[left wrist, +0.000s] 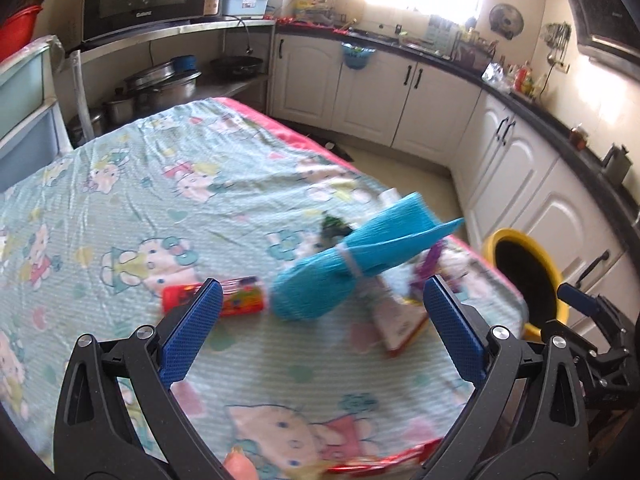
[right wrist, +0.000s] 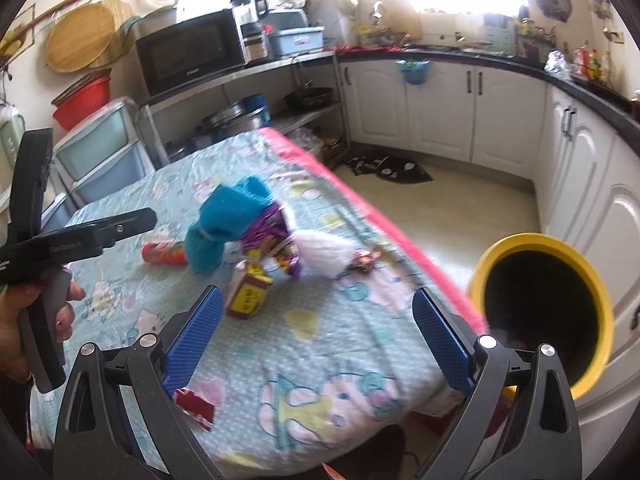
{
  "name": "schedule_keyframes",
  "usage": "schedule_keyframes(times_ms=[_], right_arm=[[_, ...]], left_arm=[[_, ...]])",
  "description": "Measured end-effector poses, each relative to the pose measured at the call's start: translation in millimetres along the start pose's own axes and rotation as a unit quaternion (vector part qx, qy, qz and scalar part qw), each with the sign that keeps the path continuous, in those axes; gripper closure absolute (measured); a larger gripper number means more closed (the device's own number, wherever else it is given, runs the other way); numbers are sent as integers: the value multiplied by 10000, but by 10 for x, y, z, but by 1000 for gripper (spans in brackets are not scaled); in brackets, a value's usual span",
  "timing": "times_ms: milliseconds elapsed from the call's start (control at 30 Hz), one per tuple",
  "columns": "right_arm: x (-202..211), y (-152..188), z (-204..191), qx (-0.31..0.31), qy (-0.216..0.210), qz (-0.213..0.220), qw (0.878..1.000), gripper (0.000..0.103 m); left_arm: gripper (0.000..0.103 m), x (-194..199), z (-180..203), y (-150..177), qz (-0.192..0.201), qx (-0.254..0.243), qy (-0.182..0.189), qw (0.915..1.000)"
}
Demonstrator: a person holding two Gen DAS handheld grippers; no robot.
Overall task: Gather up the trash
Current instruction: 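Move both tools back over the bed toward the blue scrubber, then grasp the blue mesh scrubber with the left tool while the right tool grasps the purple wrapper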
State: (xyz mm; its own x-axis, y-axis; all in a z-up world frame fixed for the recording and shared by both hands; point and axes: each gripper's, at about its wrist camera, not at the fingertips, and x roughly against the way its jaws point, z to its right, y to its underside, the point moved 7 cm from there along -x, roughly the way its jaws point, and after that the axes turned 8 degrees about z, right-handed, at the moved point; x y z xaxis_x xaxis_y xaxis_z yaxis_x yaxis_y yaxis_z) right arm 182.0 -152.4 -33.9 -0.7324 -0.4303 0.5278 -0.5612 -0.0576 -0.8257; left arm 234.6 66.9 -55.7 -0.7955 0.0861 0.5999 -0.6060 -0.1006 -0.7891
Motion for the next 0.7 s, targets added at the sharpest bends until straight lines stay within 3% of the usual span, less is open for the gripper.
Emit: schedule_keyframes(times_ms=[233,400,567,700], right_arm=[[-336,96,-210,-83,-153,-227,9996,10],[-564,49,-170,-189,-2,-250,9995,13],[-796,31,-114,-193,61,-435,9988,30],[-892,19,-71,-284,36,-506,9983,41]], left_arm=[[12,-235,-234,93,-274,-128,45,9995],[22,-445,-213,122,-407,-379,199,9983],[32,-612,-99,106,-486,-511,483,9963],[34,-693,27,81,-525,-695,757,9933]])
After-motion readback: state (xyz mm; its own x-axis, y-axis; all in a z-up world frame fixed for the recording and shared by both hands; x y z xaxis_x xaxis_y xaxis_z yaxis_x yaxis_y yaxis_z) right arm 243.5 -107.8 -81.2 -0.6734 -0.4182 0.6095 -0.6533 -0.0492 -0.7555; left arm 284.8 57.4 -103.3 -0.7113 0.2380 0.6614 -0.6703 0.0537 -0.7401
